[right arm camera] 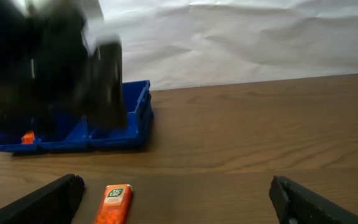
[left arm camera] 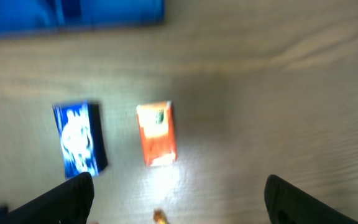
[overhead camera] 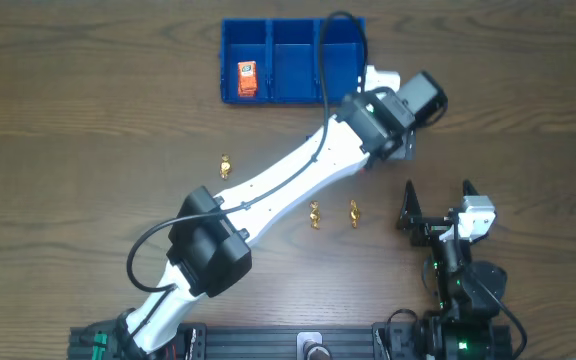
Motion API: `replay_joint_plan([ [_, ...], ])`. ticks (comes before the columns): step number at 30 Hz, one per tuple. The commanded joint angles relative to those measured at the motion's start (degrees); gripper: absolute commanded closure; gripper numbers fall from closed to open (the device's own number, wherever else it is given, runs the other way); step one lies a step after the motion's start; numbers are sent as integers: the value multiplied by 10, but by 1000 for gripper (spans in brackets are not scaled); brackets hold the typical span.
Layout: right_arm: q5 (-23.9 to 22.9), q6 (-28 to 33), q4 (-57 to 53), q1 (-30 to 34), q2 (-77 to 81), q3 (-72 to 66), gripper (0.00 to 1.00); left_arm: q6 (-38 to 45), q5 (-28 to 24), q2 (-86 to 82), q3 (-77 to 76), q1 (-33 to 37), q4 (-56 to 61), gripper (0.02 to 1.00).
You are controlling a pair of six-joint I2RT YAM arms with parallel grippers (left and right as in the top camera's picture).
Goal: Sort Candies Into Trays
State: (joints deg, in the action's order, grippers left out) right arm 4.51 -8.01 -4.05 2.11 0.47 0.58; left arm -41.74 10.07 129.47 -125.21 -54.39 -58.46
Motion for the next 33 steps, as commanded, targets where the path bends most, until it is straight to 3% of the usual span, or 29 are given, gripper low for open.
replay_joint_plan([
  [1, 1, 8, -3, -2, -3, -1, 3, -42, 15, 28, 37, 1, 16, 148],
  [13, 1, 8, -3, -2, -3, -1, 3, -57, -49, 115, 37, 29, 59, 178],
  [25, 1, 8, -3, -2, -3, -1, 3, -56, -73, 143, 37, 42, 73, 233],
  [28, 1, 8, -3, -2, -3, -1, 3, -56, -74, 147, 37, 42, 73, 327],
  [31, 1, 8, -3, -2, -3, -1, 3, -57, -74, 147, 37, 42, 73, 529],
  [33, 1, 8, -3, -2, -3, -1, 3, -57, -76, 147, 37, 42, 71, 590],
])
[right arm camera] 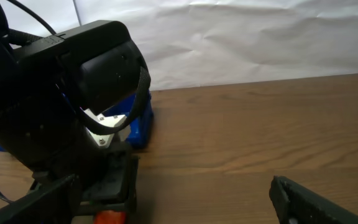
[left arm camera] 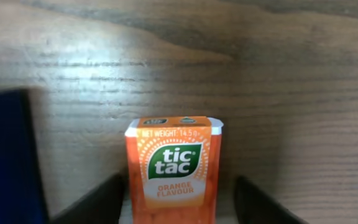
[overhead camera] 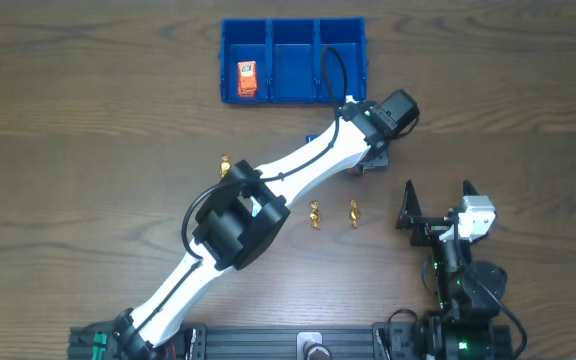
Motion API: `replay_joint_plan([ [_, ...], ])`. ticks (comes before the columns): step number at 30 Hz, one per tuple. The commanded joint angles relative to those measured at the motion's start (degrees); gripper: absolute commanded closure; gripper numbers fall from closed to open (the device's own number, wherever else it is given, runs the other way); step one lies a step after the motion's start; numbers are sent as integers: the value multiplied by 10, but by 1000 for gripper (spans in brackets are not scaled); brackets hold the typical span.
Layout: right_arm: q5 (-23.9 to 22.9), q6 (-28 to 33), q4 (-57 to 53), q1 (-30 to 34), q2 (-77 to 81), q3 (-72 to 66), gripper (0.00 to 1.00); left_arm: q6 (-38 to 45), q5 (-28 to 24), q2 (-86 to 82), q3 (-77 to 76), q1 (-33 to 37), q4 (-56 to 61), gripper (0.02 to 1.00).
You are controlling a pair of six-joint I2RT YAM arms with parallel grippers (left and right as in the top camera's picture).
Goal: Sort Candies Into Trays
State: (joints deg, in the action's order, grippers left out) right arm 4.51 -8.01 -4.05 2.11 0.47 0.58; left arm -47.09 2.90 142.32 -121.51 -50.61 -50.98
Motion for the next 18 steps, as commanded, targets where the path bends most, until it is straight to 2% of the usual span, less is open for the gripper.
replay_joint_plan([
  [1, 1, 8, -3, -2, -3, -1, 3, -3, -4, 18, 0, 4, -9, 612],
  [8, 1, 8, -3, -2, -3, -1, 3, -3, -1, 17, -1, 4, -14, 658],
  [11, 1, 8, -3, -2, -3, -1, 3, -3, 37, -21, -2, 3, -14, 656],
  [14, 1, 8, -3, -2, -3, -1, 5, 23, 101, -90, -2, 12, -14, 649],
  [16, 1, 8, -3, -2, -3, -1, 3, 56, 143, -148, -2, 32, -14, 647],
  [18, 1, 8, -3, -2, -3, -1, 3, 86, 157, -190, -2, 62, -14, 649],
])
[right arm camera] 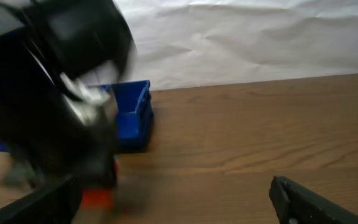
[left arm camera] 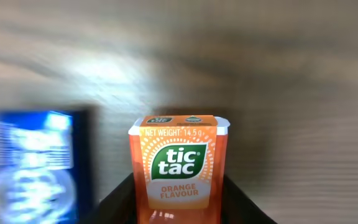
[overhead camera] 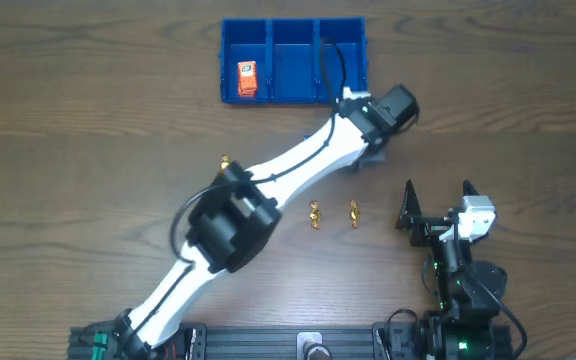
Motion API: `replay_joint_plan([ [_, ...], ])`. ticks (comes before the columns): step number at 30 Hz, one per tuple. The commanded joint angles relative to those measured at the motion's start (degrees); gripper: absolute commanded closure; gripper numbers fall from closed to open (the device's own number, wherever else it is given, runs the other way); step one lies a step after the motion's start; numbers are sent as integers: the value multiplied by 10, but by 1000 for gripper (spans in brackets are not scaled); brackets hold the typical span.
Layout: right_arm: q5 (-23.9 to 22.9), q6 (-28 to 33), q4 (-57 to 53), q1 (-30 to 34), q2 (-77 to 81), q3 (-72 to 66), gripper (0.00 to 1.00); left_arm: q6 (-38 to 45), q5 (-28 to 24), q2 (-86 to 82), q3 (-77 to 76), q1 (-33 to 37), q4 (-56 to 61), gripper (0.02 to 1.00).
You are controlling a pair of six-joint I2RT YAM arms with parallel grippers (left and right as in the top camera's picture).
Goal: Sort Candies Into Trays
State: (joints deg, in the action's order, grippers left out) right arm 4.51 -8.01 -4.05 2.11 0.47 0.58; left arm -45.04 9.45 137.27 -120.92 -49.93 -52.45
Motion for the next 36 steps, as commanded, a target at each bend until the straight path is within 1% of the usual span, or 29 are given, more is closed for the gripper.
replay_joint_plan([
  [1, 1, 8, -3, -2, -3, -1, 3, 78, 91, -154, -8, 73, 1, 647],
  [3, 1, 8, -3, -2, -3, -1, 3, 103, 88, -172, -8, 113, 4, 652],
  [4, 1, 8, -3, -2, -3, -1, 3, 122, 80, -174, -9, 144, 7, 654],
  [8, 1, 8, -3, -2, -3, -1, 3, 170, 19, -159, -10, 223, 14, 656],
  [11, 1, 8, -3, -2, -3, -1, 3, 200, -7, -137, -10, 258, 17, 652],
  [21, 1, 8, -3, -2, -3, -1, 3, 263, -65, -70, -10, 294, 35, 649],
  [33, 1, 8, -3, -2, -3, -1, 3, 281, -68, -39, -10, 301, 37, 643],
  [34, 1, 8, -3, -2, -3, -1, 3, 281, -70, -38, -10, 301, 37, 630],
  [36, 1, 8, -3, -2, -3, -1, 3, 281, -70, -38, -10, 301, 37, 560],
])
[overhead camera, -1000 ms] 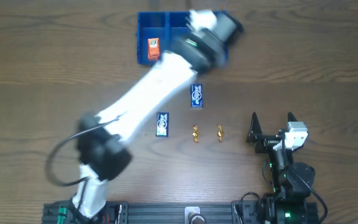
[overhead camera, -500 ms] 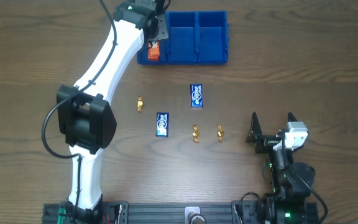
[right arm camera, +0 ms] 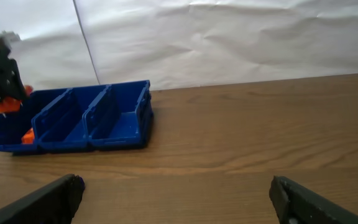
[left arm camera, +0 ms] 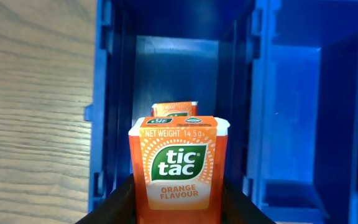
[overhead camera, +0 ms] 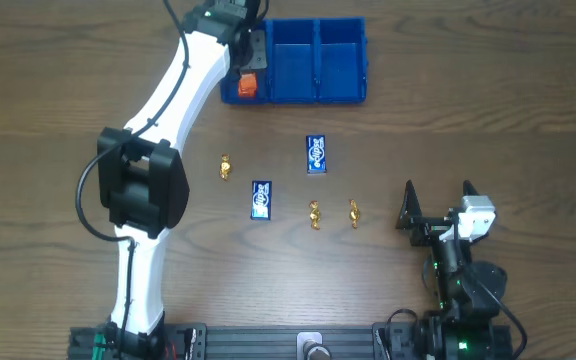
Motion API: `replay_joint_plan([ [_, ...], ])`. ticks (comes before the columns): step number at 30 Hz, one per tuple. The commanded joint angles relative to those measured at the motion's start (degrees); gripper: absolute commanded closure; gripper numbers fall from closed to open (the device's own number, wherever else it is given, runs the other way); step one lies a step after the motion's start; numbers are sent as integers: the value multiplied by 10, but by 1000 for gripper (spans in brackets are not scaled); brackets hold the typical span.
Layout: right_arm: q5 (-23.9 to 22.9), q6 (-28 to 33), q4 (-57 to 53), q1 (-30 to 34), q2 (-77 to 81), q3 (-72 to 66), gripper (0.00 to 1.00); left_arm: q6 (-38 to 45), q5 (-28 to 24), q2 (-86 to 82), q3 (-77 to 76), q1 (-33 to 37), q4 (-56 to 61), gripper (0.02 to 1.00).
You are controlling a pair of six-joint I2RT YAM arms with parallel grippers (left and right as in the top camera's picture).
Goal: Sort Candies Into Trays
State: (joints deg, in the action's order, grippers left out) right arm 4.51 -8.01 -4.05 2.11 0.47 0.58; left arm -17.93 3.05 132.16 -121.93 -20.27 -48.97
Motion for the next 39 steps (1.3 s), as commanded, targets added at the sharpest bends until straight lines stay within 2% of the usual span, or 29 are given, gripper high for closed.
replay_joint_plan([
  [1, 1, 8, -3, -2, -3, -1, 3, 10, -6, 12, 0, 5, 2, 441],
  [4, 1, 8, -3, -2, -3, -1, 3, 6, -5, -3, -5, 5, 4, 161],
  [6, 1, 8, -3, -2, -3, -1, 3, 6, 5, -46, -5, 5, 3, 73],
  [8, 1, 8, -3, -2, -3, -1, 3, 6, 21, -88, -5, 5, 3, 29],
  [13, 1, 8, -3, -2, -3, -1, 3, 13, 63, -249, 39, 3, 2, 18],
  [19, 1, 8, -3, -2, -3, -1, 3, 48, 65, -561, 346, 9, 181, 18],
  [22, 1, 8, -3, -2, -3, -1, 3, 52, 37, -715, 503, 43, 261, 18],
  [28, 1, 8, -3, -2, -3, -1, 3, 58, -32, -997, 774, 146, 333, 18],
  [33, 1, 8, -3, -2, -3, -1, 3, 68, -50, -1175, 958, 170, 390, 18],
  [39, 1, 8, -3, -2, -3, -1, 3, 68, -72, -1292, 1108, 185, 437, 20],
])
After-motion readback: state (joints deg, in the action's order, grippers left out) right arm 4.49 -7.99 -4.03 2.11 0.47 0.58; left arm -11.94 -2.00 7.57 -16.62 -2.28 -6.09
